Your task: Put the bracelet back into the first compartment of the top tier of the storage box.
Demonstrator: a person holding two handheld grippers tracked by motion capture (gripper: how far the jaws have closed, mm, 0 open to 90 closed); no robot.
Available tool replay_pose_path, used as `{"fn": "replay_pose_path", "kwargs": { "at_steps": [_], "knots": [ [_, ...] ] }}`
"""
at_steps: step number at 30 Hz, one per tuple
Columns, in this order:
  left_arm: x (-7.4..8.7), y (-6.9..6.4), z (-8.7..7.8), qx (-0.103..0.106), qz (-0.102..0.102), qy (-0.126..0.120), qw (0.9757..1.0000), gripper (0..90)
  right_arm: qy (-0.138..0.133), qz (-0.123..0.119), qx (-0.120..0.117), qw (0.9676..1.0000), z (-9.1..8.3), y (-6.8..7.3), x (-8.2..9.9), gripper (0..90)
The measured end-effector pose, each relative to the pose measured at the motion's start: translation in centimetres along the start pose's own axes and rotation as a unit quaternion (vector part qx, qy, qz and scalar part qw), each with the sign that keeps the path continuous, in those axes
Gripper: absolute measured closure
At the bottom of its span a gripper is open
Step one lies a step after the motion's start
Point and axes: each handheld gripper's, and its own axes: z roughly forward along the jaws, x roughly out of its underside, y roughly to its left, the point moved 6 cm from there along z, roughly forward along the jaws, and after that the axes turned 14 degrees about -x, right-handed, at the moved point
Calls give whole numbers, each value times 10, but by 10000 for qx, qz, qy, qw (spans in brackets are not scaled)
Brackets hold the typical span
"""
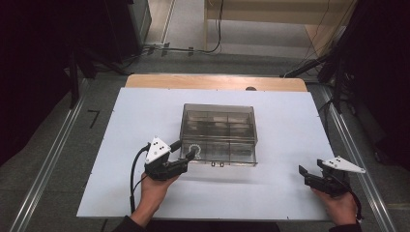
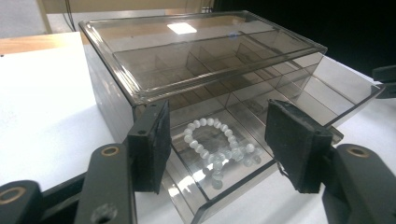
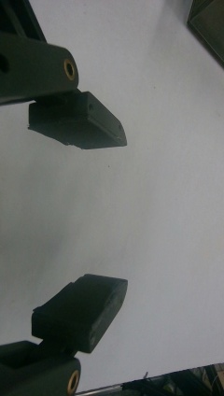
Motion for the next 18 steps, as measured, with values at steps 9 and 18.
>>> {"fn": "replay_pose_path", "kwargs": {
  "at_steps": [9,18],
  "knots": [
    [0,3,1,-246,-66,33,9997,266,1,7,12,10000,0,0,0,253],
    [0,9,2,-451,-143,124,9988,156,10,-3,-2,10000,0,-1,1,253]
  ]
}}
